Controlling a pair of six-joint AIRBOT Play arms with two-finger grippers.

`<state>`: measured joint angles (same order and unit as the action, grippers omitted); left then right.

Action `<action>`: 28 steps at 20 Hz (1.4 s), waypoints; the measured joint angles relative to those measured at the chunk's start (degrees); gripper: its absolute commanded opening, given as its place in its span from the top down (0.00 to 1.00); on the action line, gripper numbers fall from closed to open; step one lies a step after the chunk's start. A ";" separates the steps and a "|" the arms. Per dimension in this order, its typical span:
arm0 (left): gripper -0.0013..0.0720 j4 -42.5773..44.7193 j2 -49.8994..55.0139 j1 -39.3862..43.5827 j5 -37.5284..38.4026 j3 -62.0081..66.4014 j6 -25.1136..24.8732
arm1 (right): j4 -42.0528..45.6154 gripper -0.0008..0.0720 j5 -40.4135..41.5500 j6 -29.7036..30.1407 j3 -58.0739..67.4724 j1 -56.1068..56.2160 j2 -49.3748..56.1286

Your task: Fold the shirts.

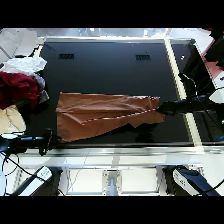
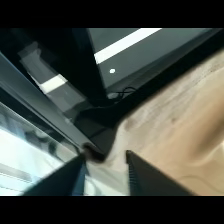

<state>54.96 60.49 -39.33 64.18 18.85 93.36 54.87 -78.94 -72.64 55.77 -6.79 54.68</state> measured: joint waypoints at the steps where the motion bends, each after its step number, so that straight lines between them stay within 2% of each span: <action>1: 0.96 -0.31 0.02 0.92 -1.62 0.07 -0.31 | -0.02 0.97 0.04 0.02 0.00 0.00 0.00; 3: 0.96 -0.57 -0.09 2.49 -3.10 0.22 -0.35 | -0.04 0.97 0.00 0.02 0.02 0.00 0.00; 6: 0.96 -0.79 -2.89 3.28 -4.79 1.18 -3.61 | -0.02 0.97 -1.60 -0.09 0.02 0.00 -0.20; 10: 0.97 -4.52 -14.60 2.27 -0.98 4.87 -6.62 | 1.51 0.97 -4.83 -2.23 0.02 0.00 -2.75; 13: 0.97 -7.63 -24.63 1.97 -2.21 9.01 -6.95 | 4.68 0.97 -8.37 -4.48 0.31 0.02 -5.29; 16: 0.97 -10.93 -27.56 2.89 -4.37 14.05 -8.46 | 6.54 0.97 -10.27 -5.66 0.52 0.09 -5.77; 20: 0.97 -12.87 -21.38 8.59 -10.27 20.87 -11.65 | 7.30 0.97 -6.03 -5.55 0.68 0.13 -2.56; 25: 0.97 -12.94 -4.96 20.11 -20.39 27.78 -15.43 | 6.58 0.97 3.34 -2.95 0.72 0.13 7.39; 28: 0.97 -11.61 3.21 23.76 -25.14 30.16 -16.06 | 4.46 0.97 10.86 -0.57 1.09 0.13 13.92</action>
<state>43.35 63.70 -15.57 39.05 49.01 77.30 59.33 -68.07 -73.21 56.86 -6.66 68.60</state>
